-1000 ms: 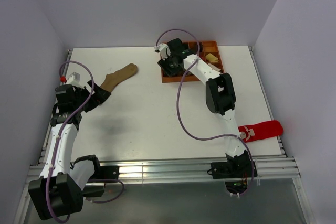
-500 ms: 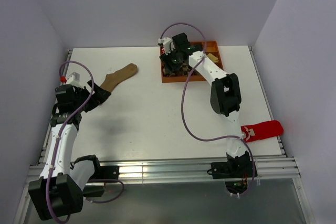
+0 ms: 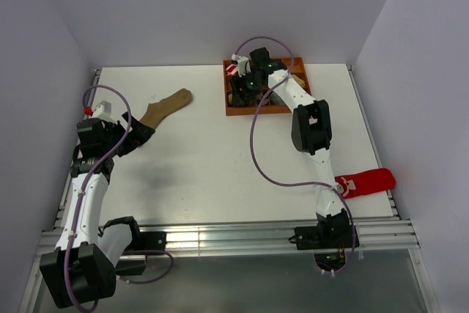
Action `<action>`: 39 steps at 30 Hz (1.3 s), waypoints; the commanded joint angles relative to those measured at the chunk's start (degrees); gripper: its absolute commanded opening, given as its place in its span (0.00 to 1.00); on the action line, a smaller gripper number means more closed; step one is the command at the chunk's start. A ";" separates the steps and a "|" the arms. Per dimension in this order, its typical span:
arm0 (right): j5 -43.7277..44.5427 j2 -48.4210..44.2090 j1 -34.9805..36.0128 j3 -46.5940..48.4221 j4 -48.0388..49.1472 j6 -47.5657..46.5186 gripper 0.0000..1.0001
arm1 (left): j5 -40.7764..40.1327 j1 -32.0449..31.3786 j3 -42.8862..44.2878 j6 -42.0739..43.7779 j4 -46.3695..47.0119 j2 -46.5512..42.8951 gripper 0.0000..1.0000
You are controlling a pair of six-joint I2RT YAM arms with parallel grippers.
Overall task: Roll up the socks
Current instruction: Place the sock in the storage box, then adjust the sock in the storage box.
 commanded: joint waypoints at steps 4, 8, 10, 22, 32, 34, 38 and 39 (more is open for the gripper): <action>-3.89 1.90 -0.52 0.42 -5.22 4.24 0.72 | 0.51 0.18 -0.53 1.92 1.15 -1.40 0.92; -5.48 2.95 -0.52 -1.35 -4.87 6.62 0.74 | 0.77 0.26 -0.53 1.92 1.15 -1.31 0.91; -6.35 3.48 -0.35 -1.27 -5.40 6.62 0.74 | 1.03 0.26 -0.62 1.83 1.24 -1.14 0.91; 3.66 0.66 5.19 -3.83 -4.78 4.34 0.79 | 1.91 0.26 -0.71 1.83 1.41 -1.23 0.91; 6.73 2.45 7.30 -4.33 -7.70 2.67 0.80 | 2.79 0.26 -0.80 1.83 1.68 -1.40 0.91; 9.62 -0.11 8.00 -8.36 -2.88 2.76 0.81 | 2.71 0.26 -0.80 1.92 1.68 -1.49 0.91; 13.93 -6.00 9.06 -11.29 1.80 1.53 0.82 | 2.70 0.26 -0.71 2.00 1.68 -1.75 0.91; 14.12 -6.36 9.23 -10.94 2.16 1.18 0.82 | 2.79 0.26 -0.71 2.09 1.68 -1.75 0.91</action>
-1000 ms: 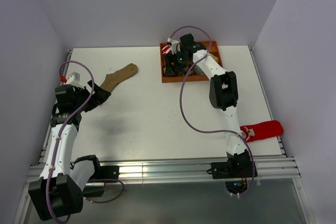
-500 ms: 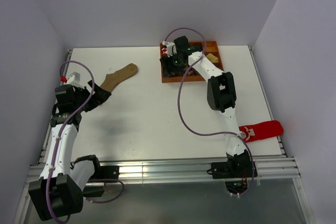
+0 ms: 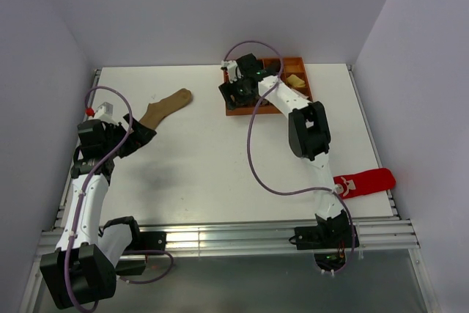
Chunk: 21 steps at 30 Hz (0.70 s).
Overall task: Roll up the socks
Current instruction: Adjust the sock in the storage box.
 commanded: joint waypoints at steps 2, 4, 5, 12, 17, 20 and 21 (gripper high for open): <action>2.16 -2.85 3.88 -2.65 -2.38 -0.86 0.83 | 1.31 0.26 0.21 1.35 1.66 -1.56 0.91; 2.60 -3.37 3.79 -2.83 -1.42 -0.69 0.83 | 1.22 0.26 0.21 1.35 1.66 -1.73 0.91; 2.95 -3.46 3.79 -2.65 -1.24 -0.42 0.84 | 1.22 0.26 0.21 1.44 1.66 -1.82 0.91; 5.25 -4.95 3.36 -3.35 0.08 0.72 0.84 | 1.13 0.26 0.21 1.52 1.57 -2.00 0.91; 4.01 -7.86 1.60 -5.72 2.89 2.22 0.85 | 0.96 0.26 0.30 1.44 1.48 -2.08 0.91; 4.01 -8.82 1.16 -6.69 3.68 2.57 0.87 | 0.78 0.26 0.30 1.44 1.39 -2.17 0.91; 4.19 -8.83 0.98 -6.87 3.68 2.74 0.88 | 0.78 0.26 0.30 1.52 1.31 -2.08 0.91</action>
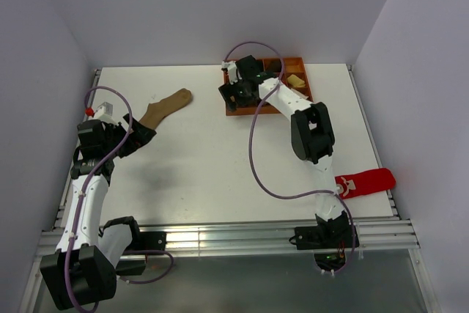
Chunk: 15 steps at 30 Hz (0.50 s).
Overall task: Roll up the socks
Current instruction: Adjust the sock in the storage box.
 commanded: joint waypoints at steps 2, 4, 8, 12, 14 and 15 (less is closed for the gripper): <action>-0.84 -4.26 -0.86 -0.88 0.89 2.22 0.88 | 0.78 0.24 0.30 1.42 1.31 -1.56 0.91; -0.84 -4.78 -1.47 -1.67 1.76 2.92 0.88 | 0.69 0.24 0.21 1.50 1.31 -1.56 0.91; -1.54 -5.84 -2.70 -3.69 4.05 4.33 0.89 | 0.78 0.24 0.39 1.42 1.39 -1.47 0.91; -1.27 -6.45 -3.84 -5.18 5.19 5.56 0.89 | 0.69 0.24 0.30 1.42 1.31 -1.47 0.91; -1.98 -7.68 -4.72 -6.33 7.03 7.05 0.89 | 0.60 0.24 0.39 1.42 1.31 -1.47 0.91; -2.24 -8.30 -5.07 -7.81 7.82 7.49 0.89 | 0.52 0.16 0.39 1.50 1.31 -1.47 0.91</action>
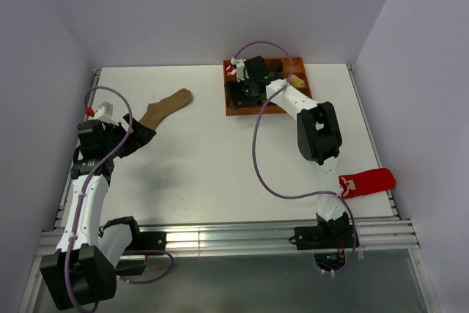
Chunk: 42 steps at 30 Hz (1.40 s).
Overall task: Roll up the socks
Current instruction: Adjust the sock in the storage box, then reset both arms
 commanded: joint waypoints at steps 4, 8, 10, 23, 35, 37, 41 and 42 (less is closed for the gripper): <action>2.02 -8.83 -3.73 -4.53 5.04 4.22 0.89 | 0.45 0.22 0.47 1.39 1.22 -1.38 0.92; 2.72 -12.17 -5.13 -6.55 7.51 7.03 0.89 | 0.10 0.22 0.47 1.66 1.13 -1.47 0.91; 2.55 -15.15 -6.27 -8.22 9.08 8.96 0.89 | 0.19 0.31 0.65 1.66 1.39 -1.82 0.92; 12.21 -51.18 -16.99 -26.59 9.10 20.75 0.90 | -12.19 0.22 15.47 3.40 -14.49 -12.27 0.96; 25.66 -88.63 -17.44 -34.07 -2.07 20.92 0.89 | -28.73 -3.55 38.43 7.63 -30.59 -23.44 0.99; 26.98 -93.91 -17.44 -33.98 -4.09 21.63 0.89 | -32.06 -5.04 40.72 7.90 -33.04 -24.05 0.99; 29.62 -100.85 -17.53 -34.41 -6.38 21.19 0.89 | -37.16 -7.60 44.33 8.77 -34.91 -25.81 0.99; 30.32 -103.39 -17.44 -34.85 -6.64 20.93 0.89 | -38.73 -7.78 44.24 8.86 -35.08 -26.25 0.99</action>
